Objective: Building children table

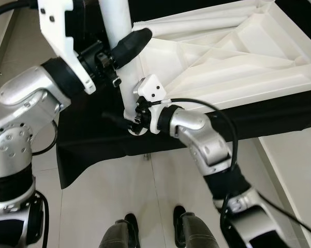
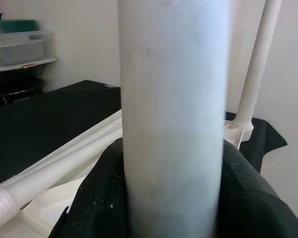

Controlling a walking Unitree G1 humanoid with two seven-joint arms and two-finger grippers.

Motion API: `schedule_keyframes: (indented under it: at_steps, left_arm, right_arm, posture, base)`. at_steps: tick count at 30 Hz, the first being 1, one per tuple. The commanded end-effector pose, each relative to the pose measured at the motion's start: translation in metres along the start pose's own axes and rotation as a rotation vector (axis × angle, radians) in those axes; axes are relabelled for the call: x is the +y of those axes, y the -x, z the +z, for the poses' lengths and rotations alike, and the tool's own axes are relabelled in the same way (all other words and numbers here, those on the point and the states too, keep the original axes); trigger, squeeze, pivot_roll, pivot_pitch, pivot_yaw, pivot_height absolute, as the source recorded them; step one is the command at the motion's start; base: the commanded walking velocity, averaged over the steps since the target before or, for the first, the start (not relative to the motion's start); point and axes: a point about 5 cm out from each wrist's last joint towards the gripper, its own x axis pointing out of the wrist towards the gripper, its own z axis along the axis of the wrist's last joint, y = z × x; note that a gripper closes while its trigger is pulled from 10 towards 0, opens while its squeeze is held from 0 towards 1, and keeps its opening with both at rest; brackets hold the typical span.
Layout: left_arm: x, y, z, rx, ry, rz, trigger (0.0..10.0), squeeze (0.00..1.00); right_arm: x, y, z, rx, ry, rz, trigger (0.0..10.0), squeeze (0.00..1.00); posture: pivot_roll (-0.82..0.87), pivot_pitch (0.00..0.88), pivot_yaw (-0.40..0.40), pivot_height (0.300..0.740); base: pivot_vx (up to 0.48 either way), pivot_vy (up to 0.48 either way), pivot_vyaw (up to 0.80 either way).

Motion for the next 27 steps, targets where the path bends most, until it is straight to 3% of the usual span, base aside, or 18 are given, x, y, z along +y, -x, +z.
schedule_keyframes:
  at_steps: [1,2,3,11,14,18,24,27]
  left_arm:
    - [-0.006,-0.004,0.002,-0.007,-0.013,-0.058,0.0,0.0]
    - [-0.006,-0.005,0.003,-0.011,-0.015,-0.068,0.0,0.0]
    - [-0.011,-0.006,0.003,-0.021,-0.014,-0.086,0.0,0.0]
    - [-0.026,-0.006,0.0,-0.043,-0.015,-0.137,0.0,0.0]
    - [-0.035,-0.006,0.001,-0.058,-0.016,-0.186,0.0,0.0]
    - [-0.05,-0.005,0.006,-0.082,-0.021,-0.28,0.0,0.0]
    - [-0.05,-0.006,0.005,-0.09,-0.025,-0.29,0.0,0.0]
    - [-0.047,-0.007,0.003,-0.096,-0.017,-0.287,0.0,0.0]
  right_arm:
    - [0.016,-0.017,0.002,0.009,0.033,0.164,10.0,0.97]
    - [0.014,-0.017,0.003,0.016,0.052,0.183,10.0,0.97]
    - [0.011,-0.018,0.004,0.019,0.061,0.21,10.0,0.0]
    - [0.004,-0.023,0.007,0.01,0.032,0.257,10.0,0.0]
    - [0.001,-0.027,0.009,-0.002,-0.03,0.298,10.0,0.0]
    - [-0.004,-0.037,0.016,-0.043,-0.221,0.3,10.0,0.0]
    - [-0.011,-0.04,0.022,-0.096,-0.324,0.252,10.0,0.0]
    - [-0.014,-0.04,0.022,-0.121,-0.331,0.23,10.0,0.0]
  posture:
    - [0.08,0.299,0.069,0.74]
    - [0.08,0.299,0.069,0.74]
    - [0.08,0.297,0.071,0.74]
    - [0.08,0.299,0.071,0.74]
    - [0.08,0.299,0.066,0.74]
    - [0.08,0.297,0.06,0.74]
    - [0.07,0.295,0.06,0.74]
    - [0.07,0.292,0.06,0.74]
  base:
    - [0.0,0.0,0.0]
    - [0.0,0.0,0.0]
    - [0.0,0.0,0.0]
    - [0.0,0.0,0.0]
    - [0.0,0.0,0.0]
    - [0.0,0.0,0.0]
    - [0.0,0.0,0.0]
    - [0.0,0.0,0.0]
